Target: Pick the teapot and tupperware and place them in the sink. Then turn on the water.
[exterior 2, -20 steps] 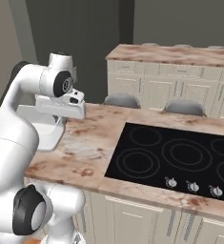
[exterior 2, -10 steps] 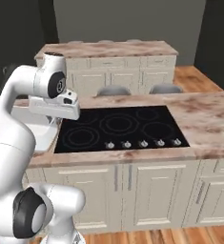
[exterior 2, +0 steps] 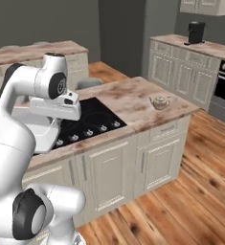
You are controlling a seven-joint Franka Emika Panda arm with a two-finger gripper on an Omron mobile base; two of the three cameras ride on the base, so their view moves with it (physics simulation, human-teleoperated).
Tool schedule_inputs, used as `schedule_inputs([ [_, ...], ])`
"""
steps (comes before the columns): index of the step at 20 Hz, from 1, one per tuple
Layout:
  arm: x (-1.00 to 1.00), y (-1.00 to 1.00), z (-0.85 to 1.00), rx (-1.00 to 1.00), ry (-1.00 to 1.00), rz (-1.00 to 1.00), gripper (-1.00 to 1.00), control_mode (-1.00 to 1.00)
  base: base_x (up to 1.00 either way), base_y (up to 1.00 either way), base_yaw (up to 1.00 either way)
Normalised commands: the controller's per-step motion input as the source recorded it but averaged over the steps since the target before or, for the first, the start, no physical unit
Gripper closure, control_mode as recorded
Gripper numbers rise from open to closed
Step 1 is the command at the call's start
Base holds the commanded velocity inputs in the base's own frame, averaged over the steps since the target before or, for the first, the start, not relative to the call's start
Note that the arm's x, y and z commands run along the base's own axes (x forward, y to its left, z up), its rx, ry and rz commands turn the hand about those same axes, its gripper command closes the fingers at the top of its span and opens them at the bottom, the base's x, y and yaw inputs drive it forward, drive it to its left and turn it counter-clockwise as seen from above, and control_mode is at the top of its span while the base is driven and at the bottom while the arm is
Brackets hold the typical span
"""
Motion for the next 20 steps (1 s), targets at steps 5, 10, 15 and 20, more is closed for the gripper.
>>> schedule_inputs([
  [5,0.00,0.00,0.00,0.00,0.00,0.00,1.00,1.00,0.43,-0.15,-0.42],
  [10,0.00,0.00,0.00,0.00,0.00,0.00,1.00,1.00,0.39,-0.44,-0.41],
  [15,0.00,0.00,0.00,0.00,0.00,0.00,1.00,1.00,0.59,-0.50,-0.49],
  [20,0.00,0.00,0.00,0.00,0.00,0.00,1.00,1.00,0.63,-0.75,-0.33],
])
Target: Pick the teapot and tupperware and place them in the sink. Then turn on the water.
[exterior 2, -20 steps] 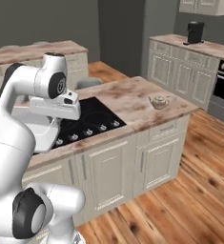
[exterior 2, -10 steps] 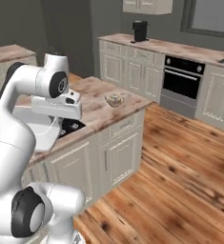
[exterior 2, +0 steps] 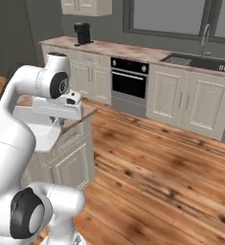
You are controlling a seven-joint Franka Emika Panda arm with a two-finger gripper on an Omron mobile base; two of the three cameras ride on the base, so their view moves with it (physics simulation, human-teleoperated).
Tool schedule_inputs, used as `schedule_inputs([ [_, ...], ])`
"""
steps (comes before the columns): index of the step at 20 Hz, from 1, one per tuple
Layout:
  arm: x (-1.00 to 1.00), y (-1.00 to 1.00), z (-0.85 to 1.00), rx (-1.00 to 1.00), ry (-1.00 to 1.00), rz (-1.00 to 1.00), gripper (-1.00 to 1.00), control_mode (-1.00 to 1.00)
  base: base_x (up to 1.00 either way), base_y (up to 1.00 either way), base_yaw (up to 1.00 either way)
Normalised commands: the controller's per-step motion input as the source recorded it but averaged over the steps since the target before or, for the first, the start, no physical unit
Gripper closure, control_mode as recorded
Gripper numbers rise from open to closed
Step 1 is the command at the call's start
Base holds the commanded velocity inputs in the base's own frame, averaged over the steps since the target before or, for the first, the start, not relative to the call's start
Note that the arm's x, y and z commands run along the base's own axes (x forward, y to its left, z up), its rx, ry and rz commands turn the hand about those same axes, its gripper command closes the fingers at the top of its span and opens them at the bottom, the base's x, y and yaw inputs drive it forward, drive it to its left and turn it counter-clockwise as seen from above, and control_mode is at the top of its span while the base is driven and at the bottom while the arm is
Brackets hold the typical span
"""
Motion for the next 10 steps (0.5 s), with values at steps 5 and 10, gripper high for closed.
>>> schedule_inputs([
  [5,0.00,0.00,0.00,0.00,0.00,0.00,1.00,1.00,0.51,-0.76,-0.13],
  [10,0.00,0.00,0.00,0.00,0.00,0.00,1.00,1.00,0.90,-0.63,0.00],
])
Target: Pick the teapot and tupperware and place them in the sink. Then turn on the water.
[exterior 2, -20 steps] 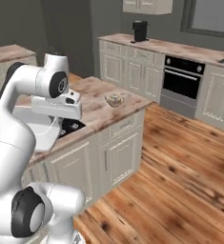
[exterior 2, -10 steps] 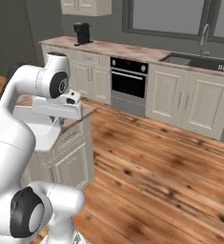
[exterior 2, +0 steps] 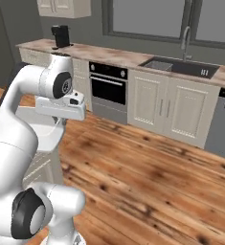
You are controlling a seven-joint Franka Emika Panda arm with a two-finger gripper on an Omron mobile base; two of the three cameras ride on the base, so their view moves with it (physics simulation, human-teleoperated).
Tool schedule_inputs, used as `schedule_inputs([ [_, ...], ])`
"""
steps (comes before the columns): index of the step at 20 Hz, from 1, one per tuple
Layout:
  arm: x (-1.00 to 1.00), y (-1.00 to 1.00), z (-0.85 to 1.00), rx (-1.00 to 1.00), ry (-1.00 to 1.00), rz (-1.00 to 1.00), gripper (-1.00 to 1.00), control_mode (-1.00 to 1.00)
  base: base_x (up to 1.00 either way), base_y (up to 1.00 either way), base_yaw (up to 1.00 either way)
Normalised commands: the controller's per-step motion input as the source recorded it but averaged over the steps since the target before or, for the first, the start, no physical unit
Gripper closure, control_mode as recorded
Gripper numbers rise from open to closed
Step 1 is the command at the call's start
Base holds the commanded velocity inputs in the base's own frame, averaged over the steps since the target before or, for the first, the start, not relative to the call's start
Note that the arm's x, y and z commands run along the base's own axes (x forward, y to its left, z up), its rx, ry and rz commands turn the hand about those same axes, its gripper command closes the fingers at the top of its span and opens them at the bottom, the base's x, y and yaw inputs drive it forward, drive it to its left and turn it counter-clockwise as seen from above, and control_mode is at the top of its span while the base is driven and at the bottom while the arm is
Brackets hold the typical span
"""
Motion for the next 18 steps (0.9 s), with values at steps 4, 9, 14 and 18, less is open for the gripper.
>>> schedule_inputs([
  [4,0.00,0.00,0.00,0.00,0.00,0.00,1.00,1.00,0.93,-0.76,0.00],
  [9,0.00,0.00,0.00,0.00,0.00,0.00,1.00,1.00,0.88,-0.83,0.00],
  [14,0.00,0.00,0.00,0.00,0.00,0.00,1.00,1.00,0.81,-0.72,-0.23],
  [18,0.00,0.00,0.00,0.00,0.00,0.00,1.00,1.00,0.96,-0.72,-0.35],
])
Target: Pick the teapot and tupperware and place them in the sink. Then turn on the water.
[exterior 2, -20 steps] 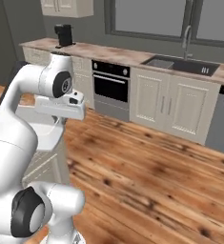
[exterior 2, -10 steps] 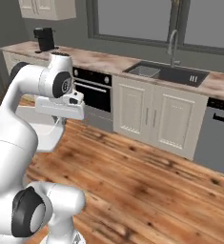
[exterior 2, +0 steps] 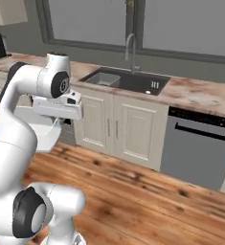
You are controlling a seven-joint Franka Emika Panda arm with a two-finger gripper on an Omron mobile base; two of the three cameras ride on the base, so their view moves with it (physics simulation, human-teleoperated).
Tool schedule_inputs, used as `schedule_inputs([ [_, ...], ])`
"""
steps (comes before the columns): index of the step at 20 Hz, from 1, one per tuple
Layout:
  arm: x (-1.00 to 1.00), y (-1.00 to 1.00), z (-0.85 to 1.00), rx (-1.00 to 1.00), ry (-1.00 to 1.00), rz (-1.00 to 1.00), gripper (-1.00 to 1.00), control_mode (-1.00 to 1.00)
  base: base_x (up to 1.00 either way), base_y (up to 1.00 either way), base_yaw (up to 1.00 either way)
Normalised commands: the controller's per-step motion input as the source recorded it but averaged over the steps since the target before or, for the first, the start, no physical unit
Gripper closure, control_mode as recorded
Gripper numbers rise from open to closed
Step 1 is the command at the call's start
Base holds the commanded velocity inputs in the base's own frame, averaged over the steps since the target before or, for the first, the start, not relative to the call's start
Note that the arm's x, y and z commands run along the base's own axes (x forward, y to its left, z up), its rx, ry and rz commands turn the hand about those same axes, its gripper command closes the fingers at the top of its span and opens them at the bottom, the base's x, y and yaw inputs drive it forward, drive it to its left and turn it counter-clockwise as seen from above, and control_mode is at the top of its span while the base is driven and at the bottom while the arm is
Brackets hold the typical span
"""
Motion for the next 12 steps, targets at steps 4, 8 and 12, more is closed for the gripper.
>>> schedule_inputs([
  [4,0.00,0.00,0.00,0.00,0.00,0.00,1.00,1.00,0.78,-0.70,-0.42],
  [8,0.00,0.00,0.00,0.00,0.00,0.00,1.00,1.00,0.76,-0.39,-0.35],
  [12,0.00,0.00,0.00,0.00,0.00,0.00,1.00,1.00,0.67,-0.29,-0.44],
])
